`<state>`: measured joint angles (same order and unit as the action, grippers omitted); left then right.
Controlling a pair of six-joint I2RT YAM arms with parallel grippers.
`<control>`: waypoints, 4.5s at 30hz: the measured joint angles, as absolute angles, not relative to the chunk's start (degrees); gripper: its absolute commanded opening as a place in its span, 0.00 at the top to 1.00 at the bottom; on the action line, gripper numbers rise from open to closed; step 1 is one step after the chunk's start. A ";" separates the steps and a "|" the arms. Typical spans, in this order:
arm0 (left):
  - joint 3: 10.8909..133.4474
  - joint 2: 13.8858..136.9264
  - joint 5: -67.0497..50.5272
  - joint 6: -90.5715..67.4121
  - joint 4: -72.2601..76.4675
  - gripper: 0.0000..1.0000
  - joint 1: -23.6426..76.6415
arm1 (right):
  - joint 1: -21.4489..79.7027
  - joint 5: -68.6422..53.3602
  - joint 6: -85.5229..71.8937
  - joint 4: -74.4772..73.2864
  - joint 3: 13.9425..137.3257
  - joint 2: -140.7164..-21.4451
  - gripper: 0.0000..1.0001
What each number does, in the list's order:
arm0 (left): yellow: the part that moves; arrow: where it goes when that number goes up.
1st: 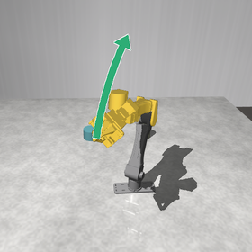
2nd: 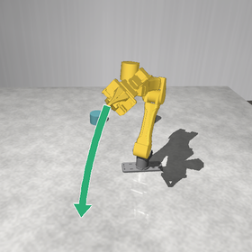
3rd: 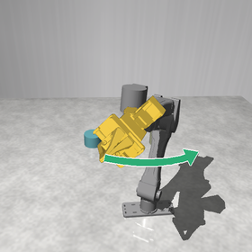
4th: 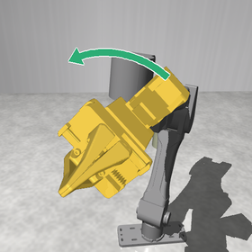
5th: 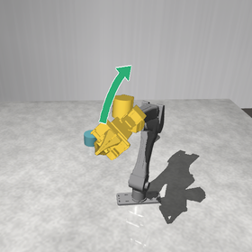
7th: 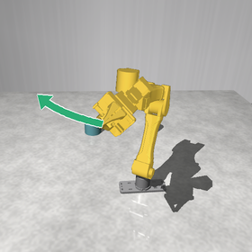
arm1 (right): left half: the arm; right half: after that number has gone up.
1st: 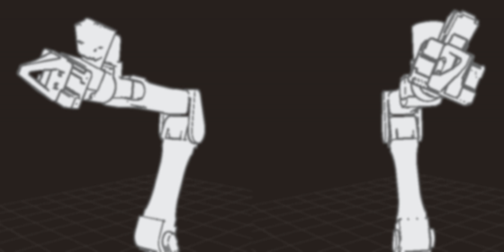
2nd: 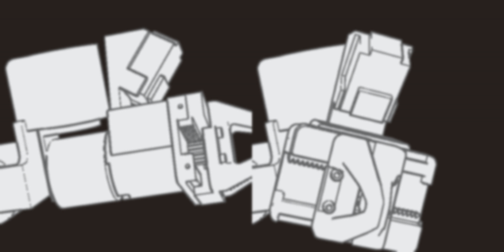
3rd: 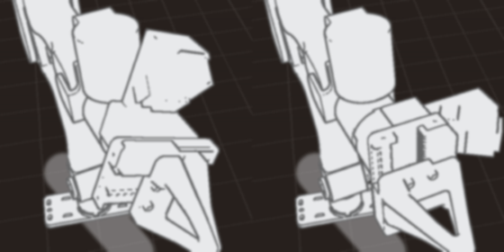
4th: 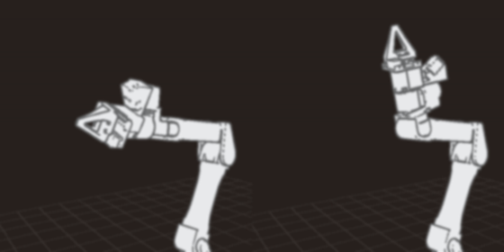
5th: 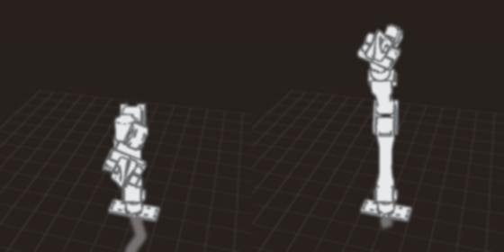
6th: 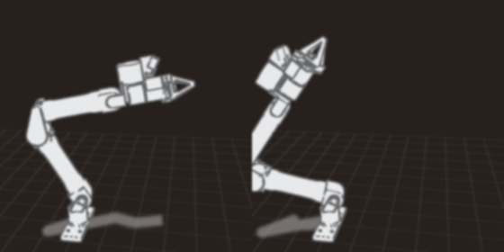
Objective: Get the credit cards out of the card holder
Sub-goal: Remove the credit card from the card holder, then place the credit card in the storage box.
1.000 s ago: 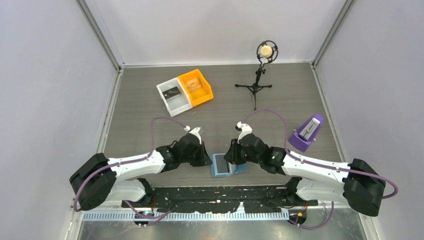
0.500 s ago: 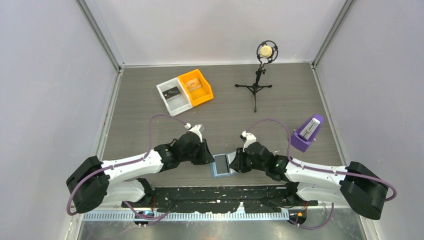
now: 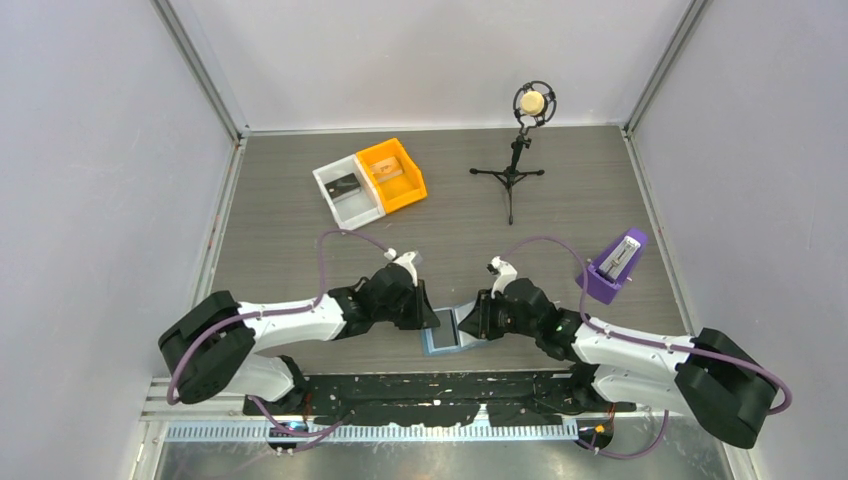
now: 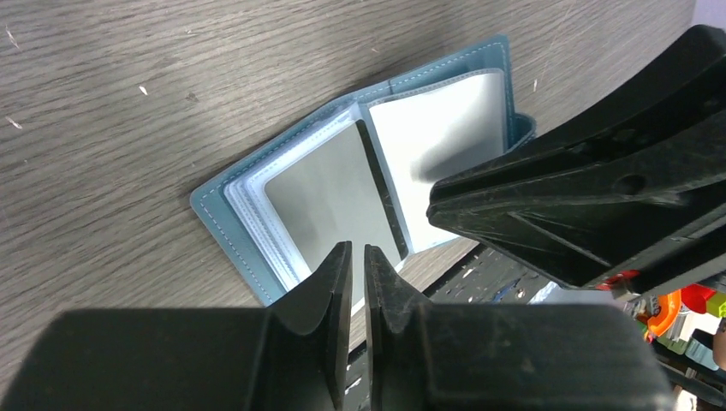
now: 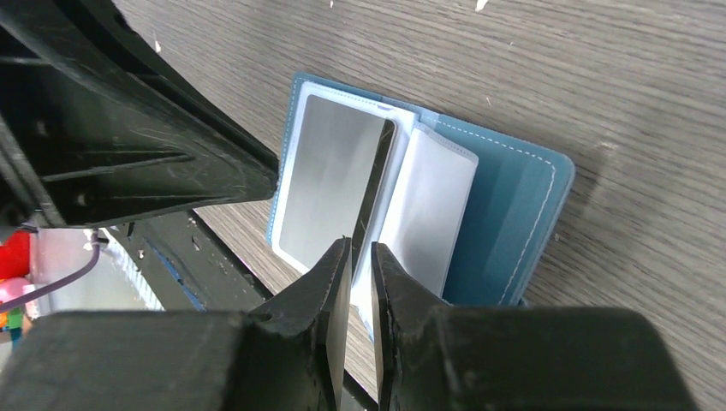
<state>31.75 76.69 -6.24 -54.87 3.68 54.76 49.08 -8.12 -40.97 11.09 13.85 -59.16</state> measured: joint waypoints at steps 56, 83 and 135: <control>28.82 80.29 -6.00 -56.31 8.34 0.88 55.42 | 41.91 -20.27 -45.25 25.21 10.09 -66.98 0.95; 29.98 79.68 -5.61 -55.27 5.37 0.82 55.99 | 36.51 -19.31 -41.69 8.27 10.20 -49.21 0.95; 44.38 49.12 -4.25 -63.18 -23.57 0.65 47.64 | 85.93 36.86 49.76 42.76 19.99 -61.82 0.95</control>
<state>44.38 49.12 -4.25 -63.18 -23.57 47.64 85.93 36.86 49.76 42.76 19.99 -61.82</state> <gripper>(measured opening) 0.579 0.067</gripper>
